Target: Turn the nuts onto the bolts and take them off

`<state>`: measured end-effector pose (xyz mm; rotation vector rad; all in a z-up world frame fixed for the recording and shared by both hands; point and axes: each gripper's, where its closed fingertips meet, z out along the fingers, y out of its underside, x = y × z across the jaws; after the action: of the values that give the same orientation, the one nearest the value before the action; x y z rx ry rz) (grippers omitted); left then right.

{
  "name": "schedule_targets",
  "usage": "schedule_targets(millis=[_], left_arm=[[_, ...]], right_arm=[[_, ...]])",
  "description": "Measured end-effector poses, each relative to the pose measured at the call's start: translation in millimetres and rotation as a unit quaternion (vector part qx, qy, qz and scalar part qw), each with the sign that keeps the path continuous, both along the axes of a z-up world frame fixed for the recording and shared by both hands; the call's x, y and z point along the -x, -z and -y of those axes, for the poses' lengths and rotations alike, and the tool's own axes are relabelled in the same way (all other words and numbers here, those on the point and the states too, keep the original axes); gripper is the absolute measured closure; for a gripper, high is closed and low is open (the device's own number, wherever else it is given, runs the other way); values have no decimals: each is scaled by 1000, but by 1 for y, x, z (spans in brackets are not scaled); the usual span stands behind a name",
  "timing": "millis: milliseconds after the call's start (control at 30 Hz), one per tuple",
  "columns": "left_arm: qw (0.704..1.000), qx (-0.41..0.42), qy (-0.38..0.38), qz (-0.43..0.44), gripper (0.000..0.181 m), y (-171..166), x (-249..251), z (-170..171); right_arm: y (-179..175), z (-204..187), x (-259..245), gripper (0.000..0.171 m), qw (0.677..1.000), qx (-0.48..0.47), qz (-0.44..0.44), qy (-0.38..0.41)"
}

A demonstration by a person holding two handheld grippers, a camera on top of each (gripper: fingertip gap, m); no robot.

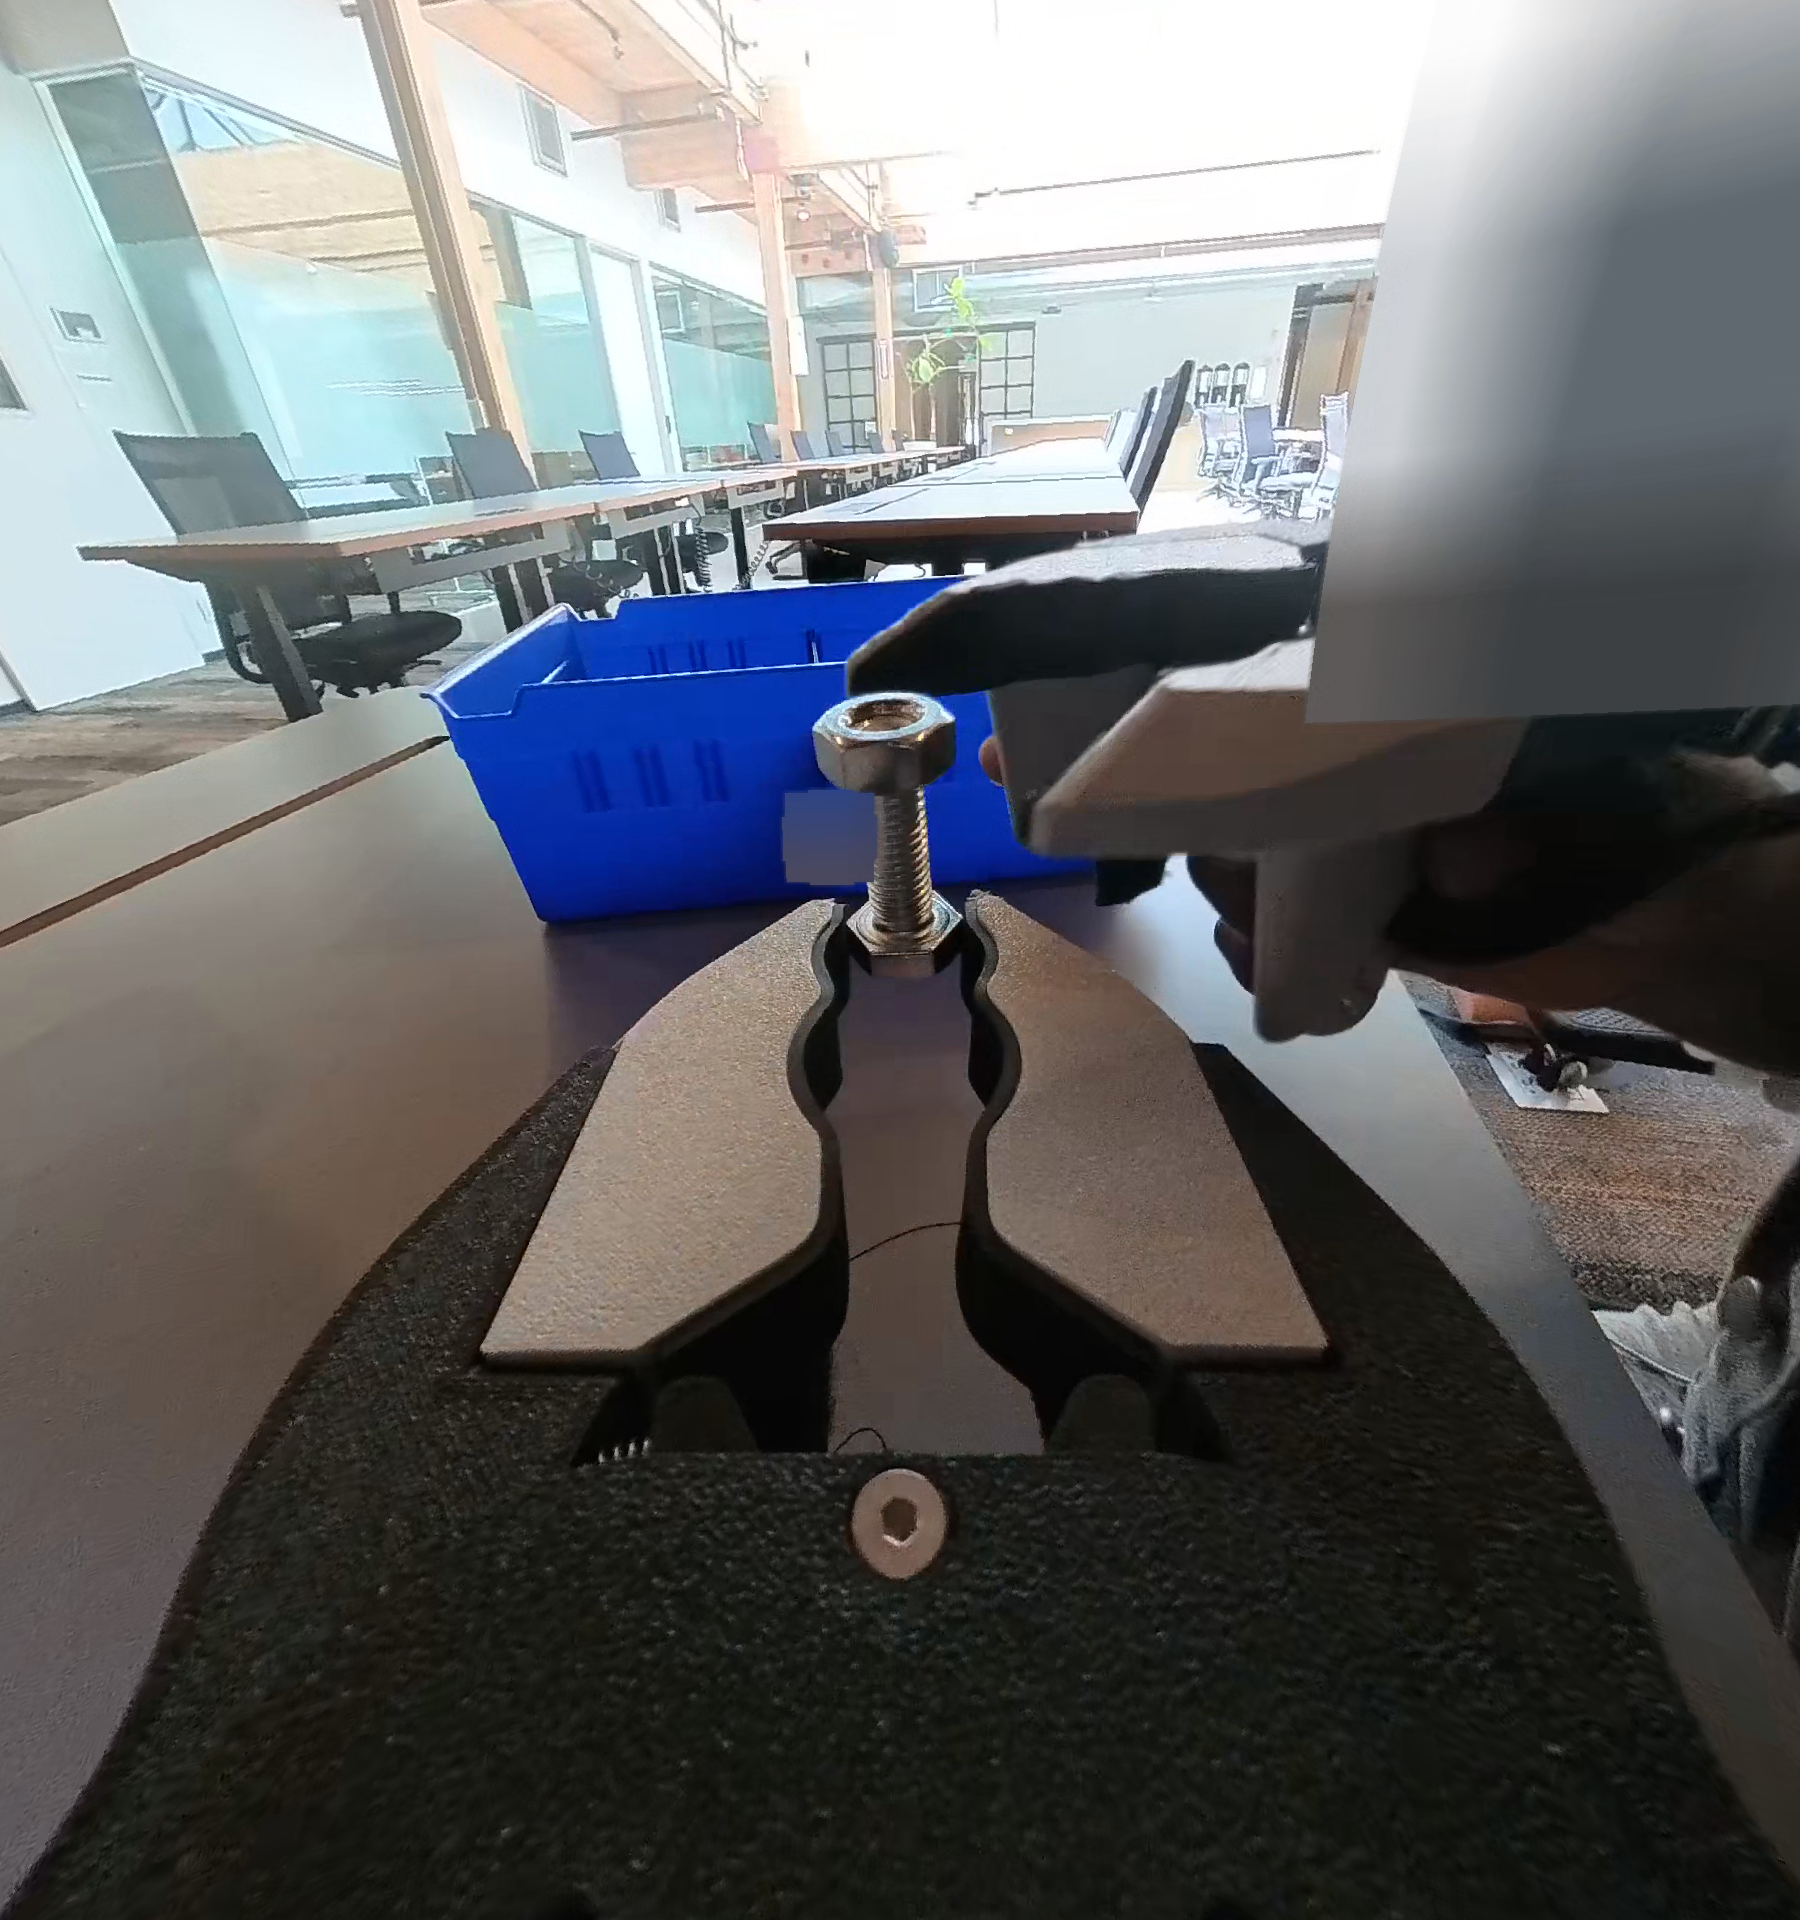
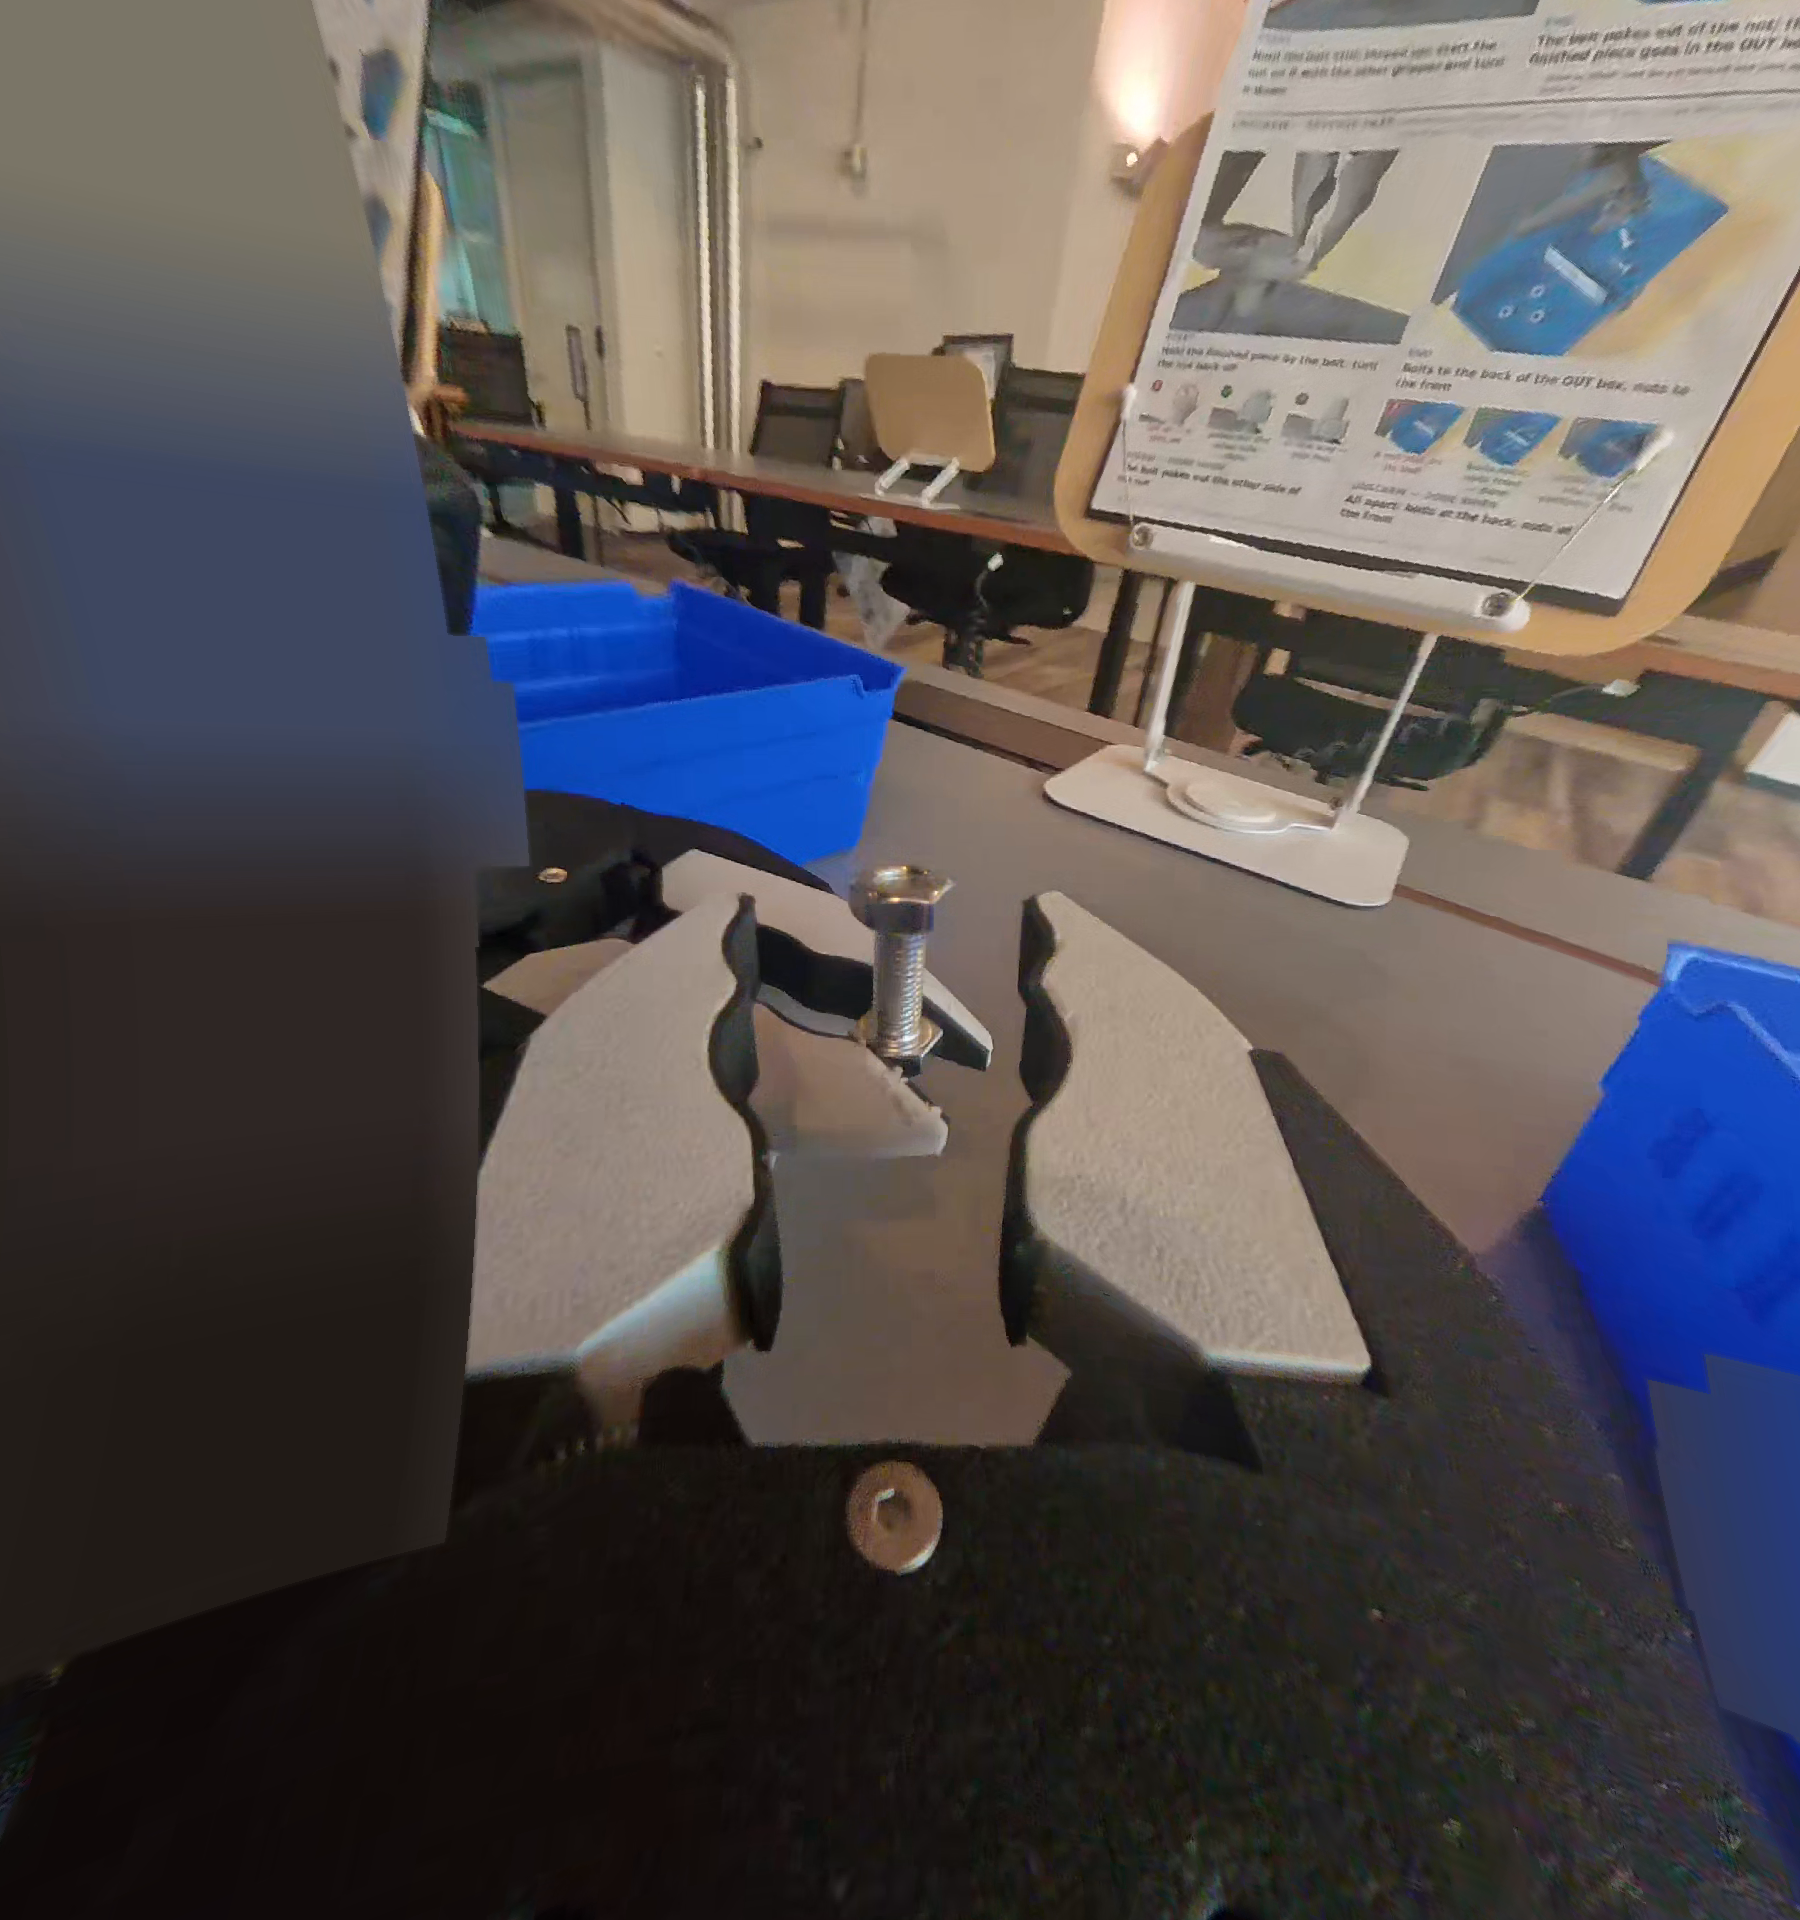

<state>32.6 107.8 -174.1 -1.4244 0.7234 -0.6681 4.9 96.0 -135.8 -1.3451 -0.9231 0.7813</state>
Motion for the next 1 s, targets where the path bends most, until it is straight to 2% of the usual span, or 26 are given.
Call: schedule_targets(millis=[33,133,233,333,433,567,767,1000], left_arm=[[1000,-1,1,-2,162,0,0,0],[1000,-1,0,-2,162,0,-1,0],[1000,0,1,-1,162,0,-1,1],[1000,0,2,-3,162,1,-1,1],[1000,-3,9,-4,162,0,-2,2],[1000,-4,19,-8,161,1,-4,5],[999,-6,29,-15,161,2,-7,9],[999,-8,39,-16,161,2,-8,10]], right_arm=[[2,-1,2,125,1000,-8,14,10],[4,-4,6,133,999,-20,35,29],[4,-7,5,152,998,-29,40,49],[4,-5,4,152,998,-29,36,40],[4,-1,4,152,999,-32,30,-19],[6,6,5,152,983,-50,33,-176],[7,14,2,152,906,-17,28,-421],[7,20,-3,152,765,67,16,-640]])
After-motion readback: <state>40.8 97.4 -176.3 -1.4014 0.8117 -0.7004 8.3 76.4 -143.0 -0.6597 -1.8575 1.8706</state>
